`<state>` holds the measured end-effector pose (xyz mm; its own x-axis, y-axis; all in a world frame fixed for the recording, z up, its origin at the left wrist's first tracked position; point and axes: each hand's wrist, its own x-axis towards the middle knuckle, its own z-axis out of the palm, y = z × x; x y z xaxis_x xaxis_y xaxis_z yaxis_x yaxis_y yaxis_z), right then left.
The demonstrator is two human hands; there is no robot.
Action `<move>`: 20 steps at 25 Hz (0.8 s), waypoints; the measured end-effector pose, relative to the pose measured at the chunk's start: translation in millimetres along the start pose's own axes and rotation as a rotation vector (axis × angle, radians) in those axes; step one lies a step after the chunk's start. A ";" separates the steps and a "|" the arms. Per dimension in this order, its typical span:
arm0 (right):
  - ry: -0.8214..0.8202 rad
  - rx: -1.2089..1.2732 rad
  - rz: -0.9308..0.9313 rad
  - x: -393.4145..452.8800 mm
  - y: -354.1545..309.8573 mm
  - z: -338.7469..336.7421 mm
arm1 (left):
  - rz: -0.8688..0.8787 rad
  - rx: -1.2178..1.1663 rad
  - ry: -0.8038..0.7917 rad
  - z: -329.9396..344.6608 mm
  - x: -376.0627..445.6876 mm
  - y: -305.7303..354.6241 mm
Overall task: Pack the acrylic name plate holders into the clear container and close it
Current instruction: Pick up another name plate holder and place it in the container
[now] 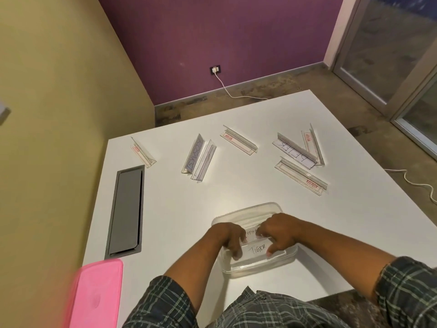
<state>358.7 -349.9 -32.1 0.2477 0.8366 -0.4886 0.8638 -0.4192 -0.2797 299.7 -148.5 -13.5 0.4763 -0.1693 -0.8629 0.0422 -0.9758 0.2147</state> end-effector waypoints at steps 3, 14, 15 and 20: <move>-0.011 -0.018 0.083 6.0 -6.3 13.9 | 0.010 0.131 0.104 14.8 2.5 2.9; -0.080 -0.155 0.128 20.1 -27.4 27.4 | 0.045 0.295 0.377 57.6 10.1 -2.6; -0.082 -0.160 0.120 20.0 -27.9 27.1 | 0.047 0.296 0.387 58.5 10.4 -3.1; -0.055 -0.178 0.100 18.7 -30.7 26.1 | 0.028 0.329 0.389 65.6 10.6 -1.8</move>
<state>325.3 -330.7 -54.2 0.3157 0.7716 -0.5522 0.9012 -0.4260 -0.0801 247.1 -157.6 -53.1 0.7675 -0.1928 -0.6114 -0.2240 -0.9742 0.0260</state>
